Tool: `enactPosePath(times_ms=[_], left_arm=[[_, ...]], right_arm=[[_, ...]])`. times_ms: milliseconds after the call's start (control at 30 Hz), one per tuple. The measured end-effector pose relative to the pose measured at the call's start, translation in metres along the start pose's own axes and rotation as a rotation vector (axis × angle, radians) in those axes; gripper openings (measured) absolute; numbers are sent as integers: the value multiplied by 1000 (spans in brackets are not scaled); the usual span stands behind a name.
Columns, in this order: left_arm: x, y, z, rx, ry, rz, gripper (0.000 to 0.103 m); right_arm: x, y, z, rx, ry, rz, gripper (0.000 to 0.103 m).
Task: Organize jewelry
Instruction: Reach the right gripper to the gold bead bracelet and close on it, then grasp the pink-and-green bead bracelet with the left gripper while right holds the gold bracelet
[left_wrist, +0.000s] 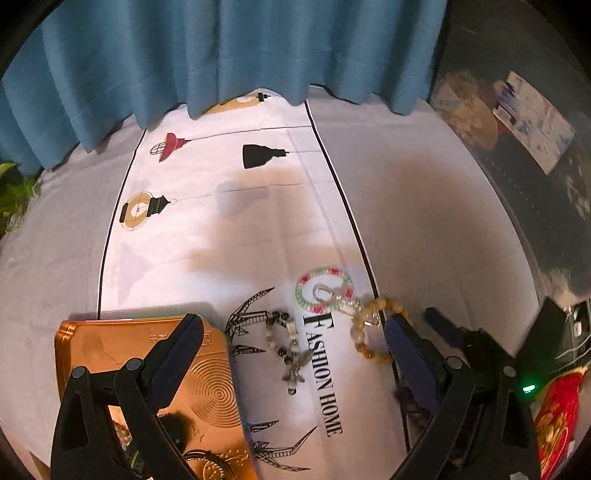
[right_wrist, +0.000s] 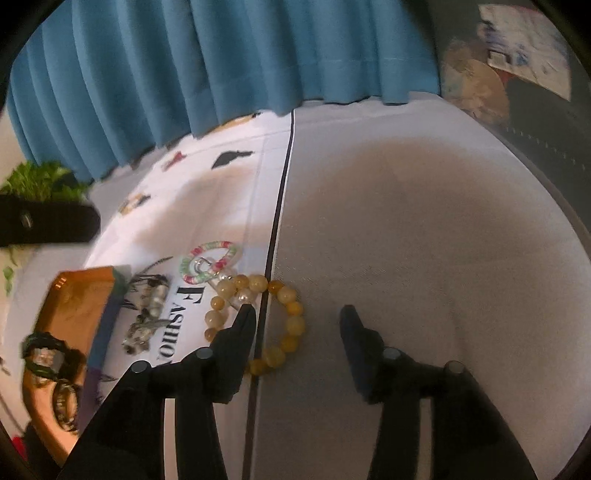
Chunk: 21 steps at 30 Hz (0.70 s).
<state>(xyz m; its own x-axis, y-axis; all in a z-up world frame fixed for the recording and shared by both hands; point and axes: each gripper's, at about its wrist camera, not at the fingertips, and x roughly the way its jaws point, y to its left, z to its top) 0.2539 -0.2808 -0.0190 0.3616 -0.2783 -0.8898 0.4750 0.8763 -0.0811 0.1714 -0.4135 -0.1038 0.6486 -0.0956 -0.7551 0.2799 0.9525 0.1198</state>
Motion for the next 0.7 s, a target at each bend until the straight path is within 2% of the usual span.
enactPosePath(times_ms=[67,100,133,167,267,400,500,700], left_arm=[[1,2,-1,-5,3,1,97],[1,3,-1,-3,5,8,97],[2,3,-2,-3,7,12,97],[3,5,-2,-5,10,15,97],[5,7,-1,-19,26,1,97],[12,3,7,-27,52,-34,97],[28,-10,20,-10,115,-83,97],[69,-47,36,50,218,-114,97]], right_arm=[[7,11,1,-59,9,-72,46],[10,17,1,-95,17,-108,37],[9,20,0,-107,11,-105,27],[8,22,-1,-118,8,-98,13],[5,17,-4,-120,11,-101,13],[-12,-15,-2,-4,-23,-76,13],[-16,-34,-1,55,-30,-90,13],[-19,-57,-2,104,-35,-139,13]])
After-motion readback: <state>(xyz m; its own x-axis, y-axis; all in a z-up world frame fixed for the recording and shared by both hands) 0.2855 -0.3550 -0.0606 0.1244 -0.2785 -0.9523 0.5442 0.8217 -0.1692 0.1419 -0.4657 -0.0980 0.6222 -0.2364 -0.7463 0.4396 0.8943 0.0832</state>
